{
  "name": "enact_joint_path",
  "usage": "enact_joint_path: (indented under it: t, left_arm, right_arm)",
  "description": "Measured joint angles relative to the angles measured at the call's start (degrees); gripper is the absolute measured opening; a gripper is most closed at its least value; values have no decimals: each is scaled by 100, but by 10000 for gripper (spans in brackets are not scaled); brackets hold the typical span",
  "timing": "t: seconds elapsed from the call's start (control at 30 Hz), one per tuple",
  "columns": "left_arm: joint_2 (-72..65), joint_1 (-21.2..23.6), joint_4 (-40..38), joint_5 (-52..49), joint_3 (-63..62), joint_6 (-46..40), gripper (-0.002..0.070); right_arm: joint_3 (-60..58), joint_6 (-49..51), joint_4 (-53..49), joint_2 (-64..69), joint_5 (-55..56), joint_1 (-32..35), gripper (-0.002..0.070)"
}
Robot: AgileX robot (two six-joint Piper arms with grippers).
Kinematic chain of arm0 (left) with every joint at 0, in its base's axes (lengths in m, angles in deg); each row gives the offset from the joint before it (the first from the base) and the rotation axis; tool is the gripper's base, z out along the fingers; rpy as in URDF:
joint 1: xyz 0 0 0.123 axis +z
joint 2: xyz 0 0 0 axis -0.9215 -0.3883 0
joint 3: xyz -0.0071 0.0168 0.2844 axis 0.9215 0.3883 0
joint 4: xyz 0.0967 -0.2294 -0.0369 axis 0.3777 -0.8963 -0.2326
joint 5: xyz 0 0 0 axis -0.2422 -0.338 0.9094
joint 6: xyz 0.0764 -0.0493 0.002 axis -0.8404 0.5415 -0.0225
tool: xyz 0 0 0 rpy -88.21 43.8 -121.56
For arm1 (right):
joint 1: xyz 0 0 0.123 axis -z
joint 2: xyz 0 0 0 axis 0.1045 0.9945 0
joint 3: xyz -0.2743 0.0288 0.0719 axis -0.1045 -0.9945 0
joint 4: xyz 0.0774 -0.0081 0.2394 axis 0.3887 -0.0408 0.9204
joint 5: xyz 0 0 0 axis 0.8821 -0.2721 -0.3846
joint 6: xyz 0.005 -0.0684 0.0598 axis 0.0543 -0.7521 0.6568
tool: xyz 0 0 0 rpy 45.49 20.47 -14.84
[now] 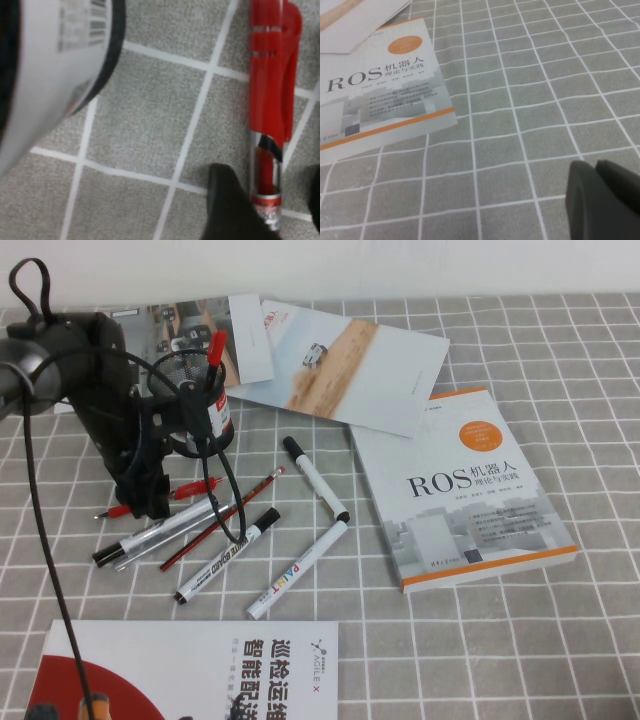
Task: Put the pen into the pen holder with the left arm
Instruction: Pick up the pen on the table, then place the pen onto the pen holder
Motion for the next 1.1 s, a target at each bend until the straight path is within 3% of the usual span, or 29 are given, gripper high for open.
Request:
enact_joint_path:
  t: [0.33,0.73,1.1]
  left_arm:
    - [-13,-22,-14,-93,0,329,69]
    - [71,-34,89,-82,0,1031,70]
    - [1618,-34,-217,-589,0,1442,70]
  right_arm:
    - [0,0,0,0,0,0,-15]
    - [0,0,0,0,0,0,-15]
    - [0,0,0,0,0,0,-15]
